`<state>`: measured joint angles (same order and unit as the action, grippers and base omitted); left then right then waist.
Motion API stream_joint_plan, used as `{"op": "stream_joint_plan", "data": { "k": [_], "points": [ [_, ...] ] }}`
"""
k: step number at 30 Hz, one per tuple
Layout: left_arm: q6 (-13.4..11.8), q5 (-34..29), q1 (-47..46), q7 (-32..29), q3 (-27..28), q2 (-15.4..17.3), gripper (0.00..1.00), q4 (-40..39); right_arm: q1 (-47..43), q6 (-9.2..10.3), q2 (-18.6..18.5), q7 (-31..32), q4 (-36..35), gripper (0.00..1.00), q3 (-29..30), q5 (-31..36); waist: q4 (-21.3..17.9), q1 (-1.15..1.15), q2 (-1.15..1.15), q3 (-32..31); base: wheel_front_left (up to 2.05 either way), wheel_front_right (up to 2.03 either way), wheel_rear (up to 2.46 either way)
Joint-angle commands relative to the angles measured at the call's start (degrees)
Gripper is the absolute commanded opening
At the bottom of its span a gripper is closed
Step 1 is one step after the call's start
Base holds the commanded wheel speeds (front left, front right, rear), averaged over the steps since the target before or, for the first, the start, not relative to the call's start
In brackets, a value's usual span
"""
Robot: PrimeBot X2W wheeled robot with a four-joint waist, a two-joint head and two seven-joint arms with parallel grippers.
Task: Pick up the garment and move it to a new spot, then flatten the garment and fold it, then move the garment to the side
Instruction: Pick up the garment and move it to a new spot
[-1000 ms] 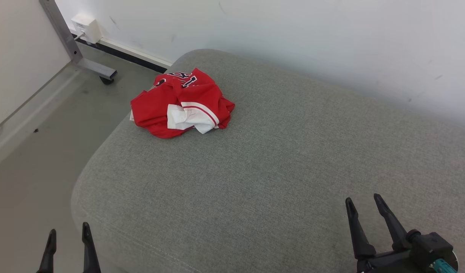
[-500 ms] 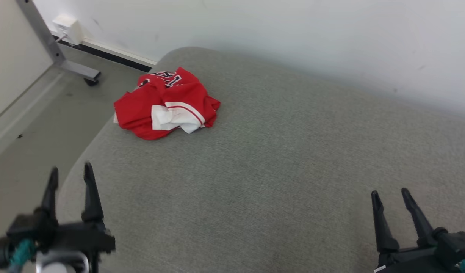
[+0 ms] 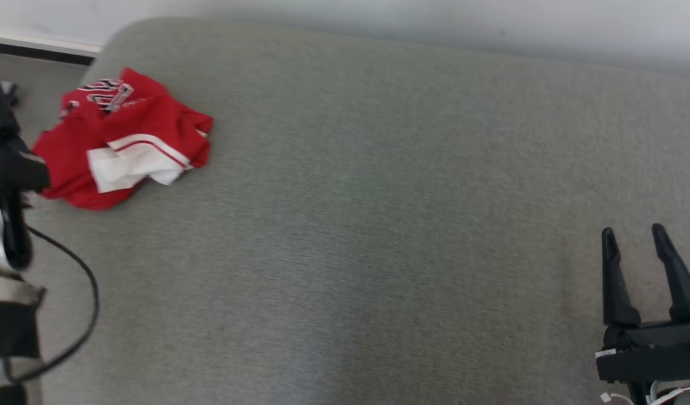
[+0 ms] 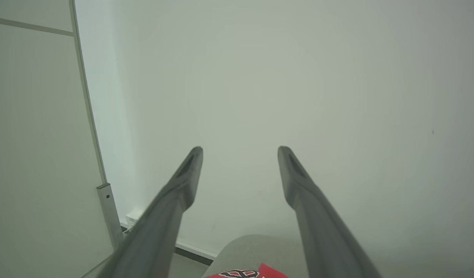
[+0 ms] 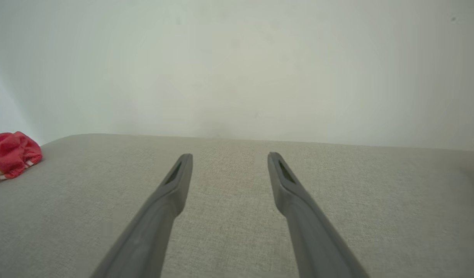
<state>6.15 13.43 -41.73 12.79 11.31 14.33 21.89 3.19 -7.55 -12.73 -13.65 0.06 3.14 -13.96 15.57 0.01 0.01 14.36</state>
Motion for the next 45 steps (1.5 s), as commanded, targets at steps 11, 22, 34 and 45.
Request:
{"op": "stream_joint_plan", "data": {
  "k": [11, 22, 34, 45],
  "points": [
    [0.14, 1.34, -11.87, -8.96, 1.14, 8.54, 1.00, 13.61, 1.79, 0.15, 0.02, -0.99, -3.68, 1.00, 3.41, 0.45, -15.34, -0.01, -0.01, 15.23, 0.00, 0.00, 0.00],
    [0.83, 3.42, -14.02, -20.20, -0.68, 11.65, 1.00, 28.08, 2.48, 0.15, -0.21, -0.66, -4.71, 1.00, 3.65, 1.02, -16.10, -0.01, -0.01, 15.66, 0.00, 0.00, 0.00],
    [1.23, 4.75, -13.98, -28.28, -3.36, 11.84, 0.00, 36.21, 2.89, 0.15, 0.42, -0.28, -4.92, 1.00, 2.85, 1.55, -17.02, -0.01, -0.01, 14.98, 0.00, 0.00, 0.00],
    [-0.33, 2.84, -17.49, -12.72, -4.84, 12.84, 0.00, 31.16, 3.42, 0.15, 1.76, -1.01, -1.44, 1.00, 1.12, 0.44, -16.22, -0.01, -0.01, 8.78, 0.00, 0.00, 0.00]
  ]
}}
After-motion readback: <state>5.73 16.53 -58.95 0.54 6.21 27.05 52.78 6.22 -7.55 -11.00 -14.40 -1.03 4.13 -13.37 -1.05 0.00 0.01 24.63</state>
